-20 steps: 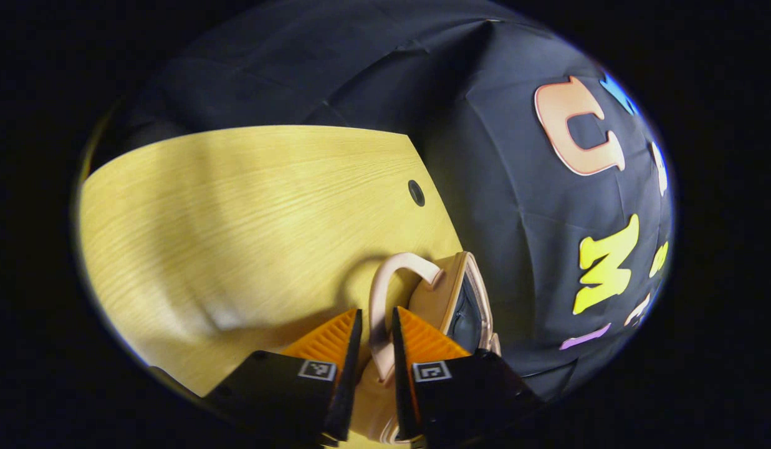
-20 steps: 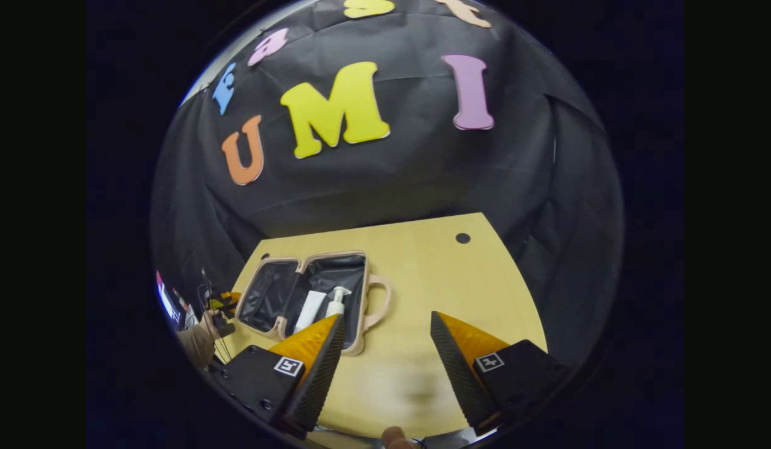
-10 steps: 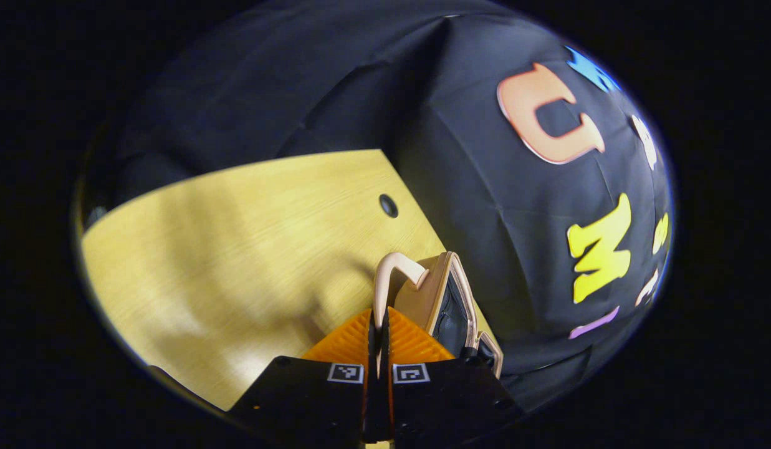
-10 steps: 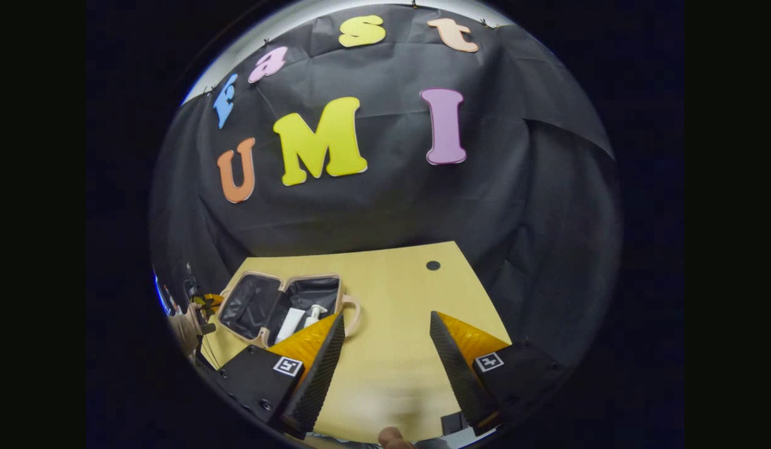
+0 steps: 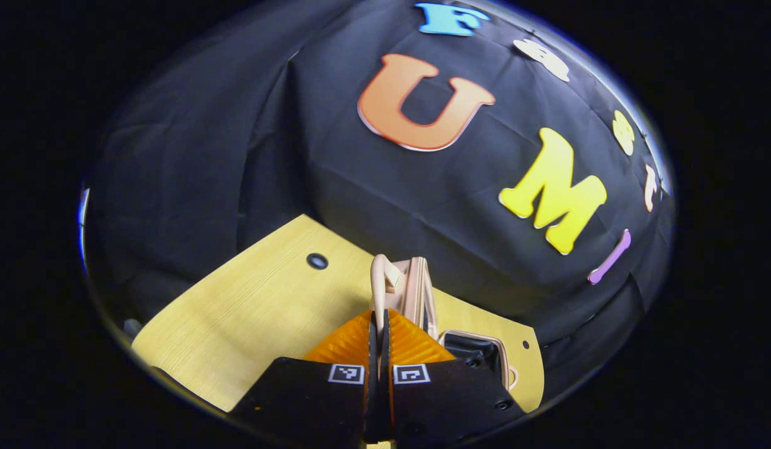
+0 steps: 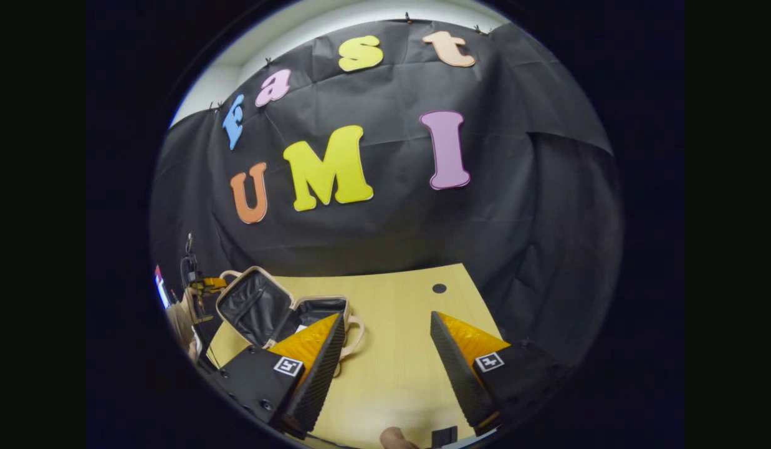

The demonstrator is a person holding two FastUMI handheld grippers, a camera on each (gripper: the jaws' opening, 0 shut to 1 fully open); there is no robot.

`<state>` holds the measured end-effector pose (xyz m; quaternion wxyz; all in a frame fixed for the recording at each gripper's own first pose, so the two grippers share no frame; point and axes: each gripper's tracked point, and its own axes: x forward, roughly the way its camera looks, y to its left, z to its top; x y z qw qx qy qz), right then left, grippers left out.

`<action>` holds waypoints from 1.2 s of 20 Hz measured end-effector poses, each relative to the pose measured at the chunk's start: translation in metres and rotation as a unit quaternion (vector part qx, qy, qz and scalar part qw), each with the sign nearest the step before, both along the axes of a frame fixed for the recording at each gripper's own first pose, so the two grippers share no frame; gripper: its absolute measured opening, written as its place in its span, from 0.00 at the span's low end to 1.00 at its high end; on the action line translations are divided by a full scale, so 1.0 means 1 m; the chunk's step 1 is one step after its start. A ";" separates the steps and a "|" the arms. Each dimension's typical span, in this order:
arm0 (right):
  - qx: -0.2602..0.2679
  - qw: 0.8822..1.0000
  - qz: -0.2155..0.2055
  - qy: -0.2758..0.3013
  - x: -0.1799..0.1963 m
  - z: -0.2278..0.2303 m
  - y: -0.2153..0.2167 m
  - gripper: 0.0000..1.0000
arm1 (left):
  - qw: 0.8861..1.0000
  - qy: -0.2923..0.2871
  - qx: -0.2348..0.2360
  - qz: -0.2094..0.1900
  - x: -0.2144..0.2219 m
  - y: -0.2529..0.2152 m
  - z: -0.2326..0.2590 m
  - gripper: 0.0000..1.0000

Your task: First open the suitcase, pack the skin care products into it, and then close the suitcase.

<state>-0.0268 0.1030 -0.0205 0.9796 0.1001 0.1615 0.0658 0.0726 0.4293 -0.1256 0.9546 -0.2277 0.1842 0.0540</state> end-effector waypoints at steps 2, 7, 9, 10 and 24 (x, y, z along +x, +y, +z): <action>0.001 1.000 -0.003 -0.008 -0.001 0.005 -0.012 0.77 | 0.999 -0.010 0.046 -0.016 0.000 -0.026 0.021 0.03; -0.056 0.996 -0.032 -0.068 0.001 0.031 -0.051 0.81 | 0.989 -0.021 0.139 -0.050 -0.001 -0.109 0.054 0.03; -0.089 0.990 -0.048 -0.100 -0.001 0.044 -0.069 0.81 | 0.986 -0.023 0.154 -0.061 -0.001 -0.143 0.059 0.03; -0.102 0.988 -0.054 -0.107 0.001 0.046 -0.076 0.81 | 0.985 -0.025 0.157 -0.065 -0.002 -0.160 0.061 0.03; -0.120 0.987 -0.017 -0.109 -0.002 0.013 -0.132 0.80 | 0.973 0.030 0.172 -0.153 0.000 -0.362 -0.027 0.04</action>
